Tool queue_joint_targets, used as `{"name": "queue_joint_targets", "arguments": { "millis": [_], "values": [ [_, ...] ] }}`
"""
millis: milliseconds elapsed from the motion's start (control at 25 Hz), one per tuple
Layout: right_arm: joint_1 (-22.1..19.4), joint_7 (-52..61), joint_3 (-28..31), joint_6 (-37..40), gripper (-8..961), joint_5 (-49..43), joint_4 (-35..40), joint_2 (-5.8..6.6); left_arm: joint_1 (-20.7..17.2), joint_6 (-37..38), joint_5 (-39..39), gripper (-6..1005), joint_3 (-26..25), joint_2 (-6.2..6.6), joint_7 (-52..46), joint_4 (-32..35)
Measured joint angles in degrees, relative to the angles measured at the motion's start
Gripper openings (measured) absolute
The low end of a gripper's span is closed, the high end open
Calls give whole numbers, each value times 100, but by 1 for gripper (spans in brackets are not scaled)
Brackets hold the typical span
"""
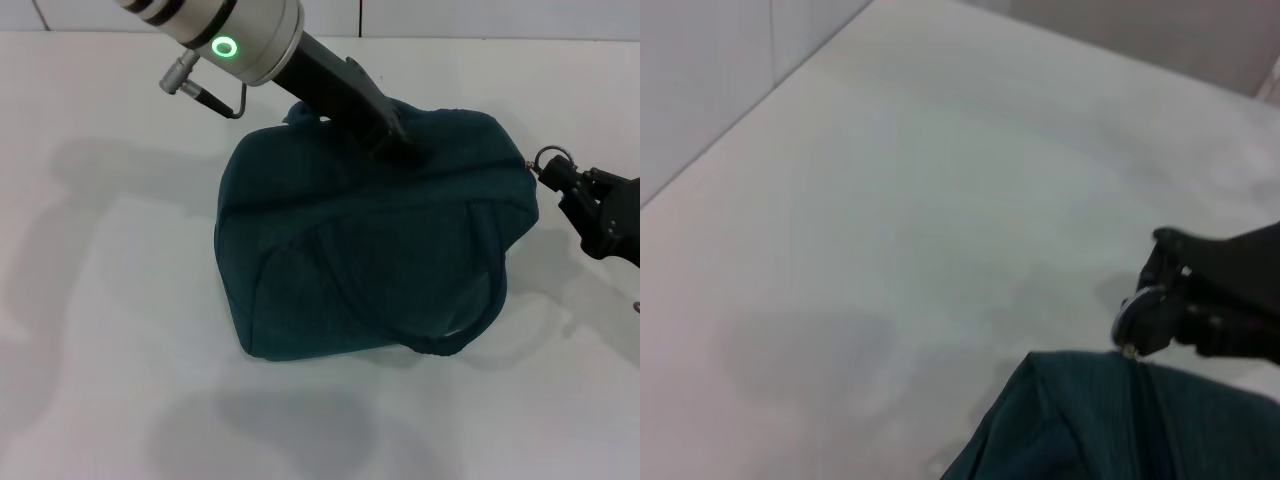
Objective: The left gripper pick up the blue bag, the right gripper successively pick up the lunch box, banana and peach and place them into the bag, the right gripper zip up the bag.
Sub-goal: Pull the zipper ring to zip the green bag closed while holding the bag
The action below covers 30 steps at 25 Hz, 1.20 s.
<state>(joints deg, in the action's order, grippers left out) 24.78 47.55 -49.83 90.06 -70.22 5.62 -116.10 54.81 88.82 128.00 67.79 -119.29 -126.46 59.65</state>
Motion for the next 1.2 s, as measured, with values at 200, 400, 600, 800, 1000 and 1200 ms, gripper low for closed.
{"name": "queue_joint_targets", "arguments": {
  "millis": [200, 400, 600, 800, 1000, 1200],
  "values": [
    [0, 0, 0, -5, 13, 28, -13, 0, -3, 77, -46, 229, -21, 2, 10, 3],
    [-29, 0, 4, -120, 13, 196, -29, 0, -2, 372, -311, 76, -26, 19, 77, 3],
    [-36, -1, -37, -408, 13, 196, -36, -5, -58, 561, -735, 42, -171, 150, 88, 3],
    [23, 0, -68, -670, 13, 162, -114, -9, -61, 677, -759, 43, -423, 155, 154, 3],
    [96, 46, -89, -981, 14, 147, -117, -10, -76, 822, -771, 44, -609, 151, 235, -47],
    [143, 60, -103, -1113, 14, 147, -117, -9, -76, 914, -776, 45, -612, 155, 236, -50]
  ]
}}
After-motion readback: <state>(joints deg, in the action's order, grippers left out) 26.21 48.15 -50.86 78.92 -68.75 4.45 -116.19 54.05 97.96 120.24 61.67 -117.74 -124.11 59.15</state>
